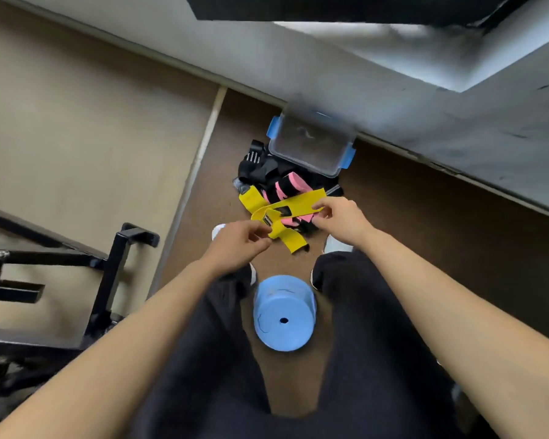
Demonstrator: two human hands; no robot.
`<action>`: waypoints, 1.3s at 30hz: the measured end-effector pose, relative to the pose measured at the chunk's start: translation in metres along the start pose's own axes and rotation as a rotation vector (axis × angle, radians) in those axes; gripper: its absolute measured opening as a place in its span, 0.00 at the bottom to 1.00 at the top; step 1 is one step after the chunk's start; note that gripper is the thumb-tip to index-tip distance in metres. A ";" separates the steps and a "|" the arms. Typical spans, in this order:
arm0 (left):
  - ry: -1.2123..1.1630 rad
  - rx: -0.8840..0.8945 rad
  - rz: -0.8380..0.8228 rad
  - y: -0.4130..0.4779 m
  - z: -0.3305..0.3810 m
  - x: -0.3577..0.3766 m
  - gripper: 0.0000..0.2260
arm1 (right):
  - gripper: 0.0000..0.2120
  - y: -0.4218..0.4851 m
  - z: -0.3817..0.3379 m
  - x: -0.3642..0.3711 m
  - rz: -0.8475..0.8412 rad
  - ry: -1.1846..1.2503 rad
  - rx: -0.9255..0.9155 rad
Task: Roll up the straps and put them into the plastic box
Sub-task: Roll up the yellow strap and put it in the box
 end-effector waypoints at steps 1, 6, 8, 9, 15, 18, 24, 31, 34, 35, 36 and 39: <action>0.025 0.009 -0.017 0.025 -0.008 0.010 0.12 | 0.16 0.024 0.013 0.008 0.002 0.008 0.012; 0.209 0.045 0.005 0.164 -0.069 0.073 0.14 | 0.17 0.139 0.084 0.050 0.129 0.086 0.028; 0.262 0.033 -0.002 0.210 -0.096 0.107 0.15 | 0.19 0.179 0.115 0.066 0.218 0.092 0.042; 0.275 0.020 -0.001 0.230 -0.108 0.123 0.15 | 0.20 0.199 0.129 0.073 0.256 0.077 0.052; 0.238 0.046 0.101 0.323 -0.142 0.179 0.17 | 0.26 0.287 0.178 0.099 0.345 -0.050 0.194; 0.326 0.117 0.210 0.355 -0.144 0.195 0.16 | 0.27 0.298 0.202 0.109 0.271 -0.203 0.165; 0.564 0.296 0.339 0.380 -0.159 0.230 0.23 | 0.36 0.302 0.244 0.124 0.280 -0.240 0.130; 0.558 0.322 0.353 0.378 -0.168 0.246 0.12 | 0.06 0.298 0.248 0.109 0.382 -0.025 0.046; 0.391 0.341 0.369 0.358 -0.162 0.235 0.10 | 0.06 0.279 0.228 0.102 0.296 0.011 -0.068; 0.336 0.345 0.391 0.351 -0.159 0.229 0.10 | 0.07 0.272 0.220 0.100 0.266 0.021 -0.103; 0.293 0.347 0.422 0.345 -0.155 0.220 0.11 | 0.07 0.265 0.211 0.098 0.242 0.030 -0.142; 0.143 0.366 0.479 0.326 -0.139 0.193 0.17 | 0.06 0.244 0.178 0.088 0.234 0.047 -0.281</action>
Point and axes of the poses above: each hand's wrist, its own y-axis towards the middle knuckle, its own x-axis out of the palm, z = x × y, the point moved 2 cm from there along y, towards the middle knuckle, and after that the axes turned 9 degrees about y, right-handed, at the moved point
